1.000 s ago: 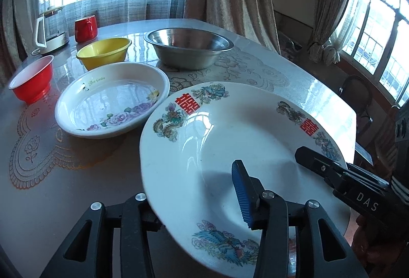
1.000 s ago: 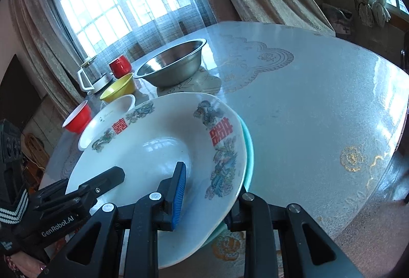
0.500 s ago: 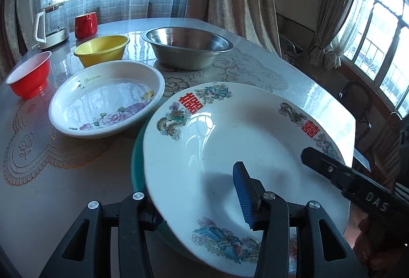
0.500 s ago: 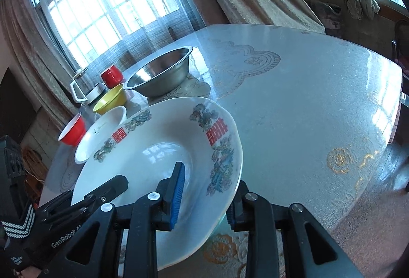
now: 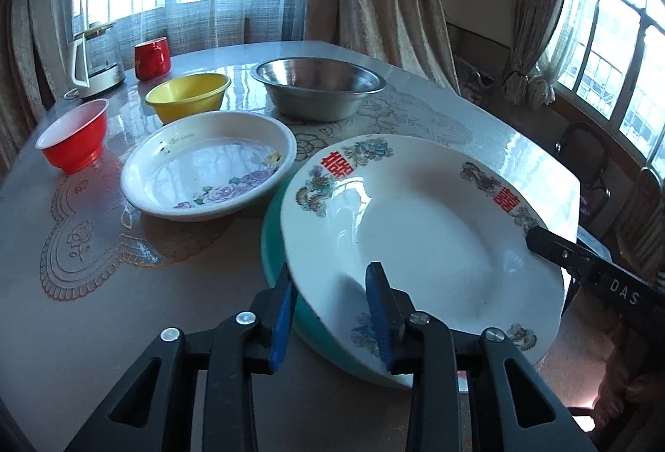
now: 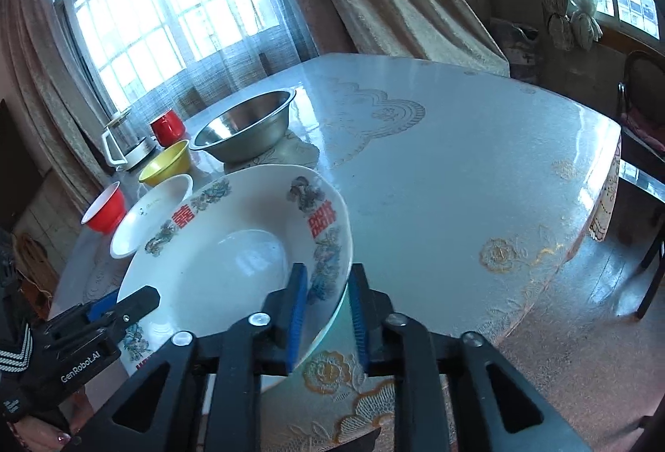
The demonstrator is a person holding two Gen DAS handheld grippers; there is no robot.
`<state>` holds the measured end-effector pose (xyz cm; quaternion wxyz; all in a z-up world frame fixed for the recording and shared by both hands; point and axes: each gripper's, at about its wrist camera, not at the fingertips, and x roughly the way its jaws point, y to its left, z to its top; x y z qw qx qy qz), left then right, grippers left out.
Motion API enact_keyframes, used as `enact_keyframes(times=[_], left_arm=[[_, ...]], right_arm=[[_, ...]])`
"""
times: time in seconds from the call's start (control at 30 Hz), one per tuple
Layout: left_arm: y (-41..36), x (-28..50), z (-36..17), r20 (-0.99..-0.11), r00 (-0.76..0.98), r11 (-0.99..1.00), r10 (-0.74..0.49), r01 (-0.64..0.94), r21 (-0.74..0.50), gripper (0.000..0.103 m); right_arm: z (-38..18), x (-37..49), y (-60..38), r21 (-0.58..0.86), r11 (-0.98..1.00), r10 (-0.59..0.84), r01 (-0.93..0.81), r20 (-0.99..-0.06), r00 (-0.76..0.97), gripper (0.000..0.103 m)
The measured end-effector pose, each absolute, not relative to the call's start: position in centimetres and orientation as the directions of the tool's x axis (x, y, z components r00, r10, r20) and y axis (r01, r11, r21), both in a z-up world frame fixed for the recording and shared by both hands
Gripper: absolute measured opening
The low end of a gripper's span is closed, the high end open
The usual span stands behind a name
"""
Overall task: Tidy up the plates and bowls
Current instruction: 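Lower the large plate onto the teal plate and open the left tool, then move the left tool to the rim of the rose-print white plate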
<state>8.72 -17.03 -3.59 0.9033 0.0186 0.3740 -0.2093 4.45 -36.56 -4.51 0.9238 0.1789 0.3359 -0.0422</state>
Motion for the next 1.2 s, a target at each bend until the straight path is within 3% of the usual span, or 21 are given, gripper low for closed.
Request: enact_keyframes(times=[0.23, 0.33, 0.47, 1.2], left_arm=[[-15.8, 8.5, -3.1, -0.674, 0.631, 0.911, -0.385, 0.375, -0.17, 0.036], [-14.7, 8.4, -2.4, -0.667, 0.644, 0.919, -0.375, 0.352, -0.176, 0.064], [-12.8, 8.4, -2.0, -0.671, 0.662, 0.938, -0.335, 0.302, -0.17, 0.072], [-6.1, 10.4, -2.8, -0.712, 0.675, 0.981, -0.194, 0.12, -0.154, 0.084]], right_arm=[[-4.5, 4.4, -36.0, 0.291, 0.932, 0.025, 0.216, -0.646, 0.763, 0.024], [-4.0, 4.0, -35.6, 0.26, 0.938, -0.013, 0.228, -0.632, 0.775, 0.029], [-2.8, 3.3, -35.4, 0.232, 0.936, -0.079, 0.265, -0.593, 0.801, 0.034], [-1.8, 5.9, -27.8, 0.207, 0.974, 0.054, 0.097, -0.62, 0.783, 0.039]])
